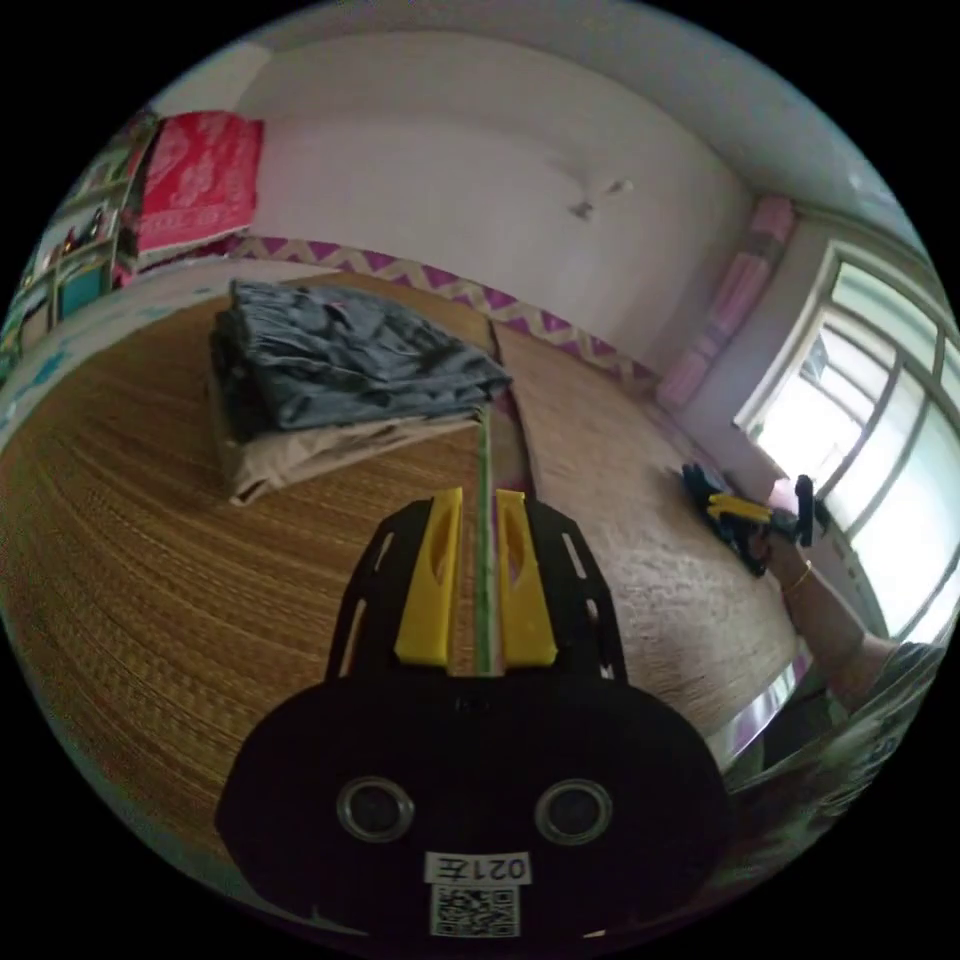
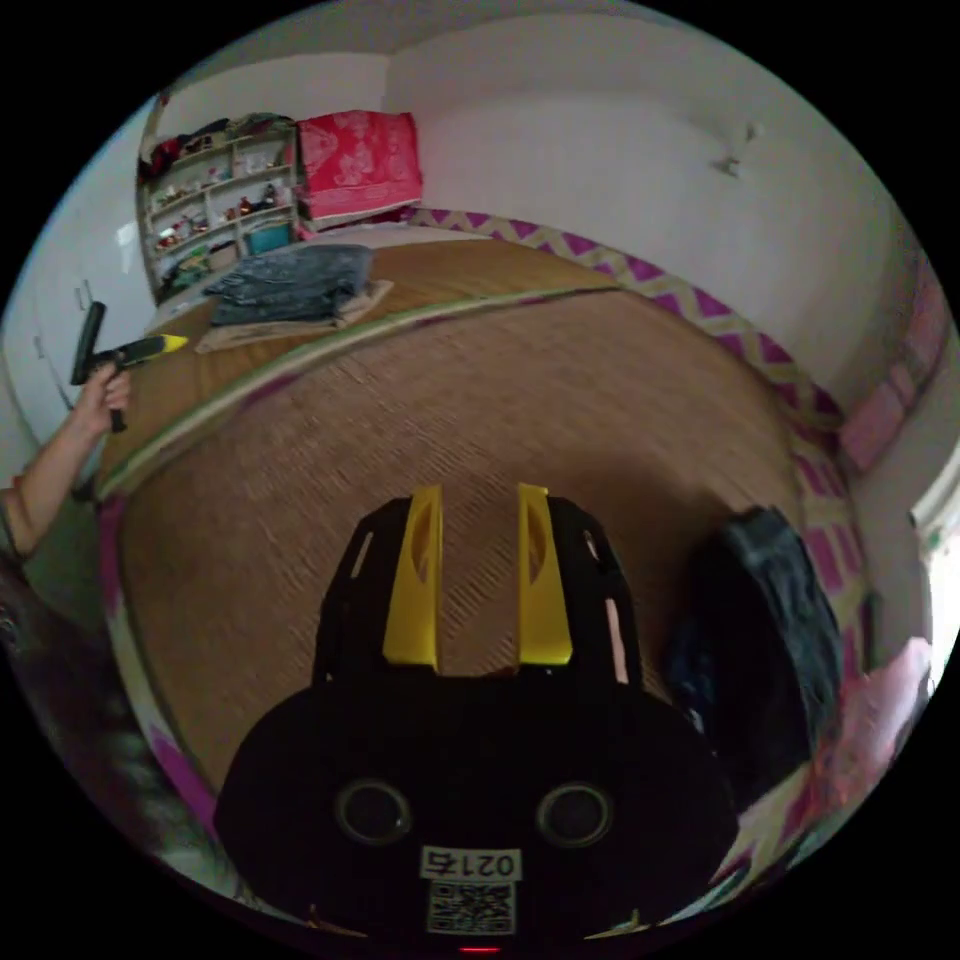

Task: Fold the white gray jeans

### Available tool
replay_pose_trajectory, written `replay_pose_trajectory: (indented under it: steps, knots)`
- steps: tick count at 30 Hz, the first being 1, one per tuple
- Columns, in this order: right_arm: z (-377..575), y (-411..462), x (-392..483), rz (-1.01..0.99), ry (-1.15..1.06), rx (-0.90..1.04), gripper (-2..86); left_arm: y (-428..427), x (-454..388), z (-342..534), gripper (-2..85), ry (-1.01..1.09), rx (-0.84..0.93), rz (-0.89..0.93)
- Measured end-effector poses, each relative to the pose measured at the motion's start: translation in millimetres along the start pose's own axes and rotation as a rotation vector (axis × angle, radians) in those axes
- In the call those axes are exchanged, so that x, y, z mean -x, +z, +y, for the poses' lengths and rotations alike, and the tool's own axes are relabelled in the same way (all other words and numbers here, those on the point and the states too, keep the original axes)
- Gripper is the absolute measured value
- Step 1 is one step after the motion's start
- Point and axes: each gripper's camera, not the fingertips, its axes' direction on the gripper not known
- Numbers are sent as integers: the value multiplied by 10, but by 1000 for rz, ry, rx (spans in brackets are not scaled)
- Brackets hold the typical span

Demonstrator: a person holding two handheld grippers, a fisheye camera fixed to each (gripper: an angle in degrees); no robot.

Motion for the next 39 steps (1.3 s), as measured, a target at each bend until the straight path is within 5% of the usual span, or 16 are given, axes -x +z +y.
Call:
replay_pose_trajectory:
  steps: [6, 14, 22, 32, 39]
  knots:
    - [639, -140, -585, 388, 89, 8, 132, 417, -1286, 308, 57, 169, 34, -11]
    - [497, 427, -554, 369, -73, 160, 141, 759, -2091, 561, 4, 228, 96, -42]
    - [286, 1001, -282, 634, -196, 262, 108, 664, -2432, 812, 25, 306, 67, -91]
    - [100, -928, -1283, 388, 358, -4, 51, 559, -2350, 994, -5, 318, 116, -31]
    - [-216, -2354, -353, 322, 65, -165, 47, 400, -2449, 1037, 63, 307, 95, 23]
